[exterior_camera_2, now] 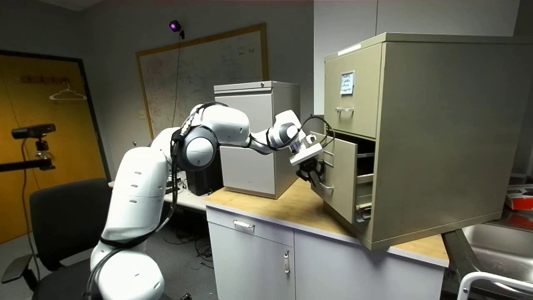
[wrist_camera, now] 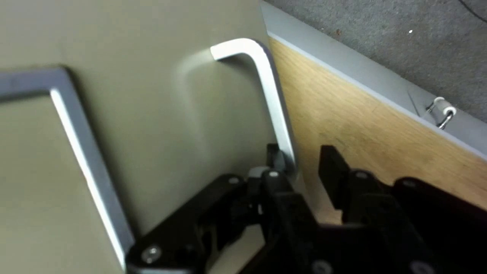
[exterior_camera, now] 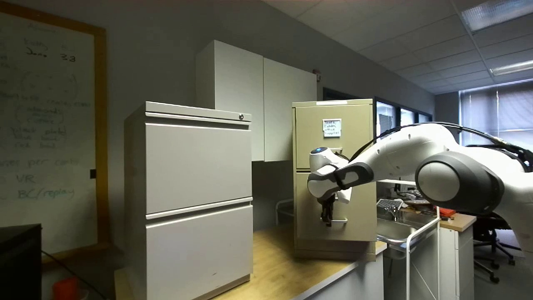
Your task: Open the bottom drawer of the cabinet at the right
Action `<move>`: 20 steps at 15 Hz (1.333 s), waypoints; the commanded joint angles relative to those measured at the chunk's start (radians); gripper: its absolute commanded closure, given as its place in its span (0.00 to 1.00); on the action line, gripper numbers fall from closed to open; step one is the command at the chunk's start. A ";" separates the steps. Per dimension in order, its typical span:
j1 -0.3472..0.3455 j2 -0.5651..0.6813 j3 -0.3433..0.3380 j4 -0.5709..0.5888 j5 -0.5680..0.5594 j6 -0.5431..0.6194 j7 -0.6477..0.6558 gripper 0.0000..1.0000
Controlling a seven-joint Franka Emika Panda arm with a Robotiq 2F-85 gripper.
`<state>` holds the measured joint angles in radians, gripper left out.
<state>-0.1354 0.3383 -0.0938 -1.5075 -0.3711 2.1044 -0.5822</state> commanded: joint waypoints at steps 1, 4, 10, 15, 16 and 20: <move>0.066 -0.092 0.036 -0.159 -0.015 -0.126 0.050 0.92; 0.105 -0.133 0.045 -0.212 -0.075 -0.183 0.088 0.92; 0.171 -0.201 0.096 -0.291 -0.124 -0.350 0.140 0.92; 0.207 -0.234 0.143 -0.352 -0.126 -0.416 0.215 0.92; 0.209 -0.233 0.147 -0.349 -0.124 -0.427 0.222 0.92; 0.215 -0.235 0.160 -0.345 -0.126 -0.467 0.249 0.92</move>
<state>0.0603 0.0664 0.0333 -1.8416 -0.6198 1.7116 -0.3456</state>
